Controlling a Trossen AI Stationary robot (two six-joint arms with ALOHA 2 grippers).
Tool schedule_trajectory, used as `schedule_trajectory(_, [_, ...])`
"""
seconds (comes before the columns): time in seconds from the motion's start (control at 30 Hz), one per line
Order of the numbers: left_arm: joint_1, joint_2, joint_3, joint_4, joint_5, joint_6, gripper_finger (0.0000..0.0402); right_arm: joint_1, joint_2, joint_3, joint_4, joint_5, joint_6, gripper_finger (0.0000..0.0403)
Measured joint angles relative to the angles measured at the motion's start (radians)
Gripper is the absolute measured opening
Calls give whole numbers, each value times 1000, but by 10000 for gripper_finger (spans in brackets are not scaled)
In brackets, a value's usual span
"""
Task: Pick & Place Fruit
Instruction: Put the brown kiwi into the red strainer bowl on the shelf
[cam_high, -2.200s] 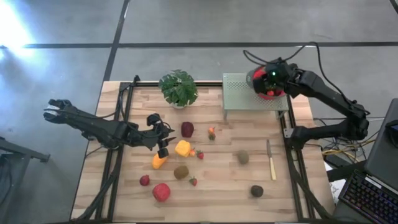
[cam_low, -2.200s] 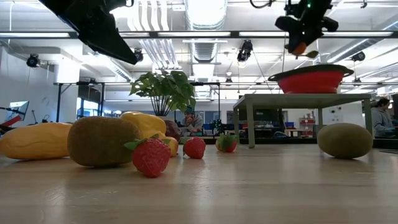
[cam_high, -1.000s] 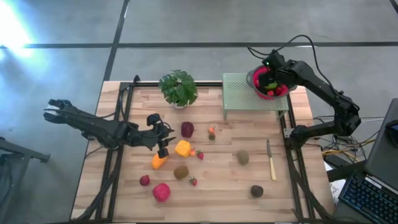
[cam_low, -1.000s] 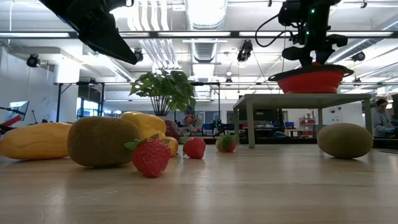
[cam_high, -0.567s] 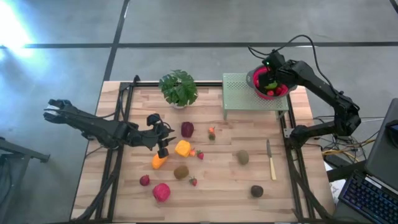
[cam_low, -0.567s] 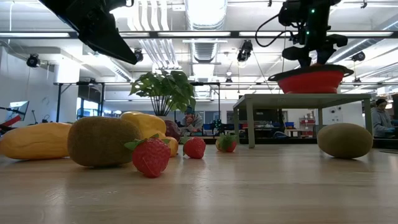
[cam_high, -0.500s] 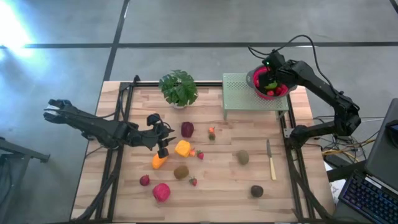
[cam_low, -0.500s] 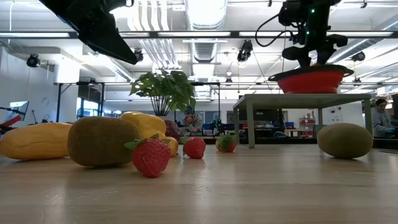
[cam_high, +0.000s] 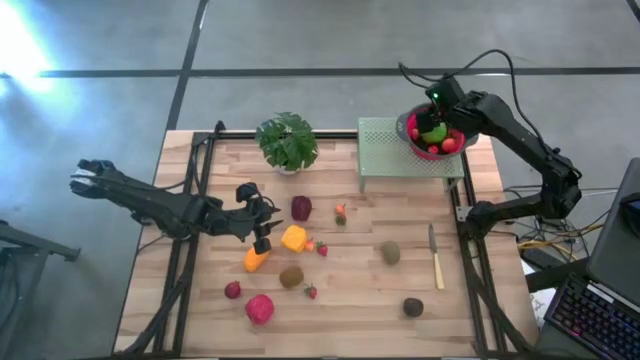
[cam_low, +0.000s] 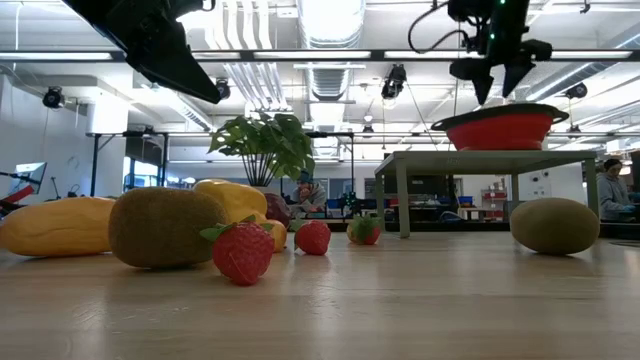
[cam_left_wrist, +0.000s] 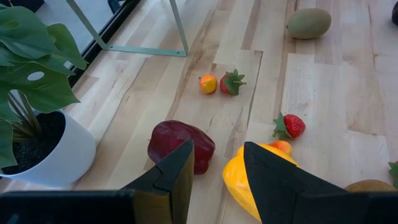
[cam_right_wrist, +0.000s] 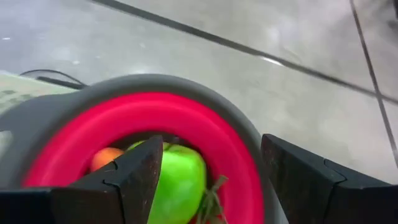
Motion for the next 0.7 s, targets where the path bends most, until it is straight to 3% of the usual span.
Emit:
schedule_trajectory(0.37, [0,0,0,0,0,0,147,235,-6,20,35,-132,-81,229])
schedule_trajectory(0.7, [0,0,0,0,0,0,147,574,-4,5,47,-168,3,235])
